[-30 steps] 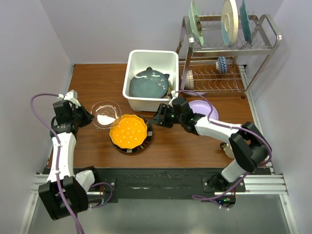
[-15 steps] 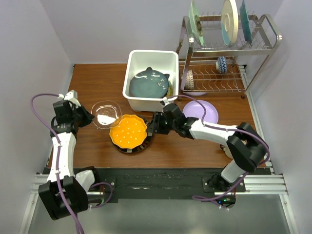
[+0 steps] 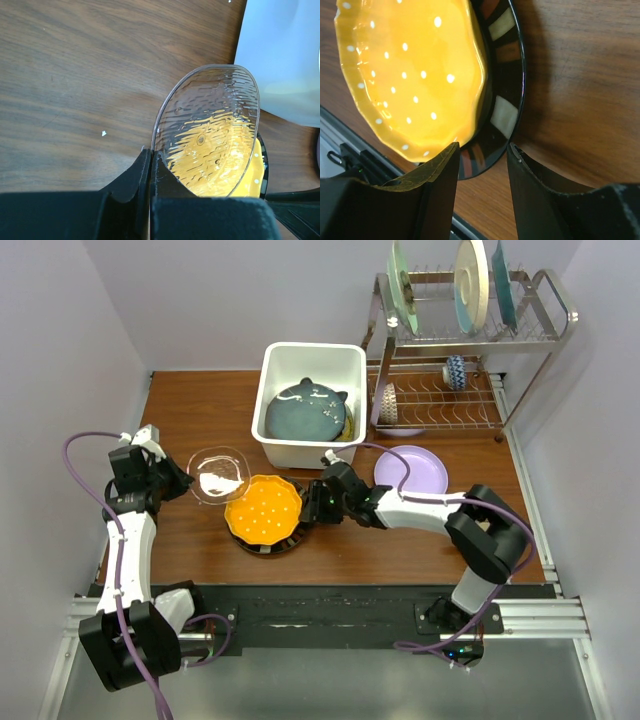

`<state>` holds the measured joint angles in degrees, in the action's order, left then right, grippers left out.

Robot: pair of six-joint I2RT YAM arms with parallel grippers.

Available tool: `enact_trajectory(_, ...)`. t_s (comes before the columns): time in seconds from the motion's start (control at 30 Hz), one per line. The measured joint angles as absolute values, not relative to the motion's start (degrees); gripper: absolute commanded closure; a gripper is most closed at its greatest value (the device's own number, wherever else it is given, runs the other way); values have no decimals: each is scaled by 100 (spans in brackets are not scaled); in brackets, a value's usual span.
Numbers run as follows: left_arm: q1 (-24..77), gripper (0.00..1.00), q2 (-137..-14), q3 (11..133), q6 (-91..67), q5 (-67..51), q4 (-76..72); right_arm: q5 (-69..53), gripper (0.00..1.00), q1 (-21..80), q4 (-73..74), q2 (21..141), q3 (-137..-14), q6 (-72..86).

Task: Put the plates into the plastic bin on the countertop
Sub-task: Pick up the plate at the center of the board.

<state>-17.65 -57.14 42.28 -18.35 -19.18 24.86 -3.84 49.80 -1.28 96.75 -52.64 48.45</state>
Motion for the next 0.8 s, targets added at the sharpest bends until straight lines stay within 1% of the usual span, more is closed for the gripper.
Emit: enact_trajectory(0.8,-1765,100,-5714,4228,-1833,-1953,2486,-73,57,5074,51,9830,-5699,4823)
